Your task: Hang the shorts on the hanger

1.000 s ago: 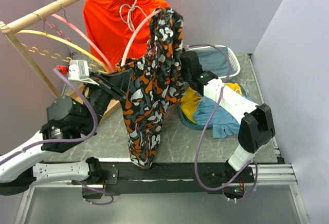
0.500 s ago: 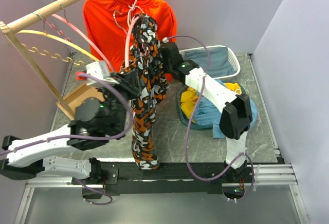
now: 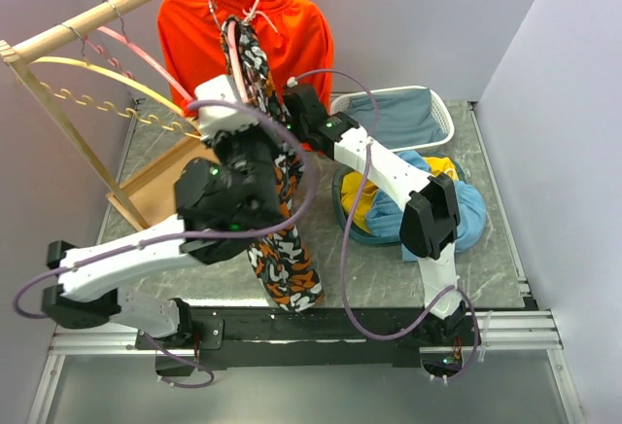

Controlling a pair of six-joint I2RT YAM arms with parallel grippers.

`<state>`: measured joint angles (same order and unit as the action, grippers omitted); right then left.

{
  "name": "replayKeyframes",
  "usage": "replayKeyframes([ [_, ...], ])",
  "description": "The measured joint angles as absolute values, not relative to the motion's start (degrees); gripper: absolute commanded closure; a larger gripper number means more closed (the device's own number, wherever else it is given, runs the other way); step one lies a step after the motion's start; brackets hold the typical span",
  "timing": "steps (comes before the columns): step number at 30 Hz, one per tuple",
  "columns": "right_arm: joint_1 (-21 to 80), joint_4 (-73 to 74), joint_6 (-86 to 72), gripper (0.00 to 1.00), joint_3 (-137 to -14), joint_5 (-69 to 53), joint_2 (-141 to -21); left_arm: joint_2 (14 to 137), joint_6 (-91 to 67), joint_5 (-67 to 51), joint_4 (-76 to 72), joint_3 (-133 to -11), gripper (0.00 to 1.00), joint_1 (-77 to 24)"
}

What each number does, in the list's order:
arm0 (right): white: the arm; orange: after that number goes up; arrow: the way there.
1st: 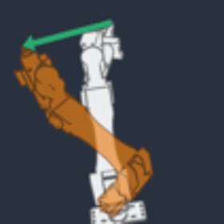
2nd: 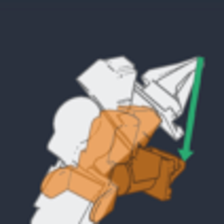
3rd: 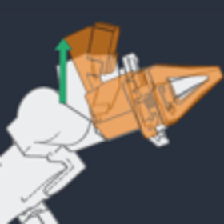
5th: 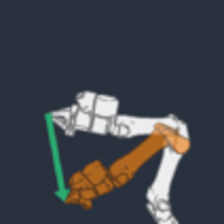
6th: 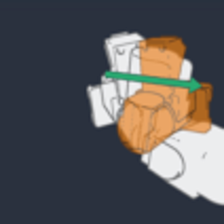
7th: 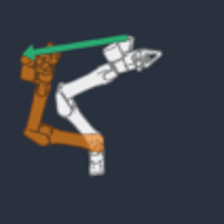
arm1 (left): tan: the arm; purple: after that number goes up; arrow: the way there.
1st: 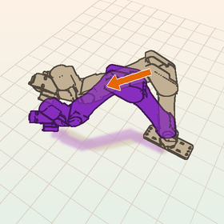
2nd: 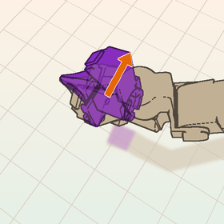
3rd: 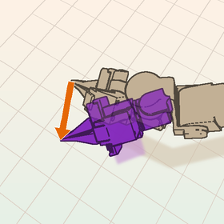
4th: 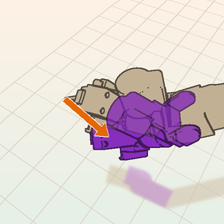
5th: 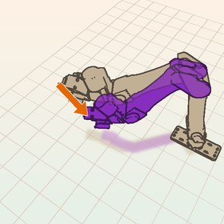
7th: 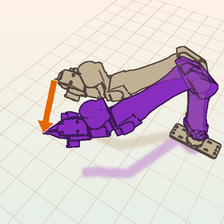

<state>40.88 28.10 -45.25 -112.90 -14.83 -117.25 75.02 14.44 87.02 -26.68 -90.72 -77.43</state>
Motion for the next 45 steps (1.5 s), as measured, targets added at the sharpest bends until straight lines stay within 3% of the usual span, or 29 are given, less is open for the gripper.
replayKeyframes([
  [15, 39.90, 28.56, -43.59, 0.18, -91.70, -11.79, -105.06, 89.65, 33.23, 89.30, -40.47, -102.56, 0.99, -71.68],
  [33, 39.86, 28.21, -39.07, 0.18, -76.69, -10.11, -91.24, 101.41, 39.97, 89.78, -49.56, -110.72, 0.99, -71.09],
  [45, 39.86, 28.71, -36.69, 0.18, -74.50, -10.44, -85.41, 106.13, 50.30, 89.76, -58.96, -116.92, 0.99, -65.34],
])
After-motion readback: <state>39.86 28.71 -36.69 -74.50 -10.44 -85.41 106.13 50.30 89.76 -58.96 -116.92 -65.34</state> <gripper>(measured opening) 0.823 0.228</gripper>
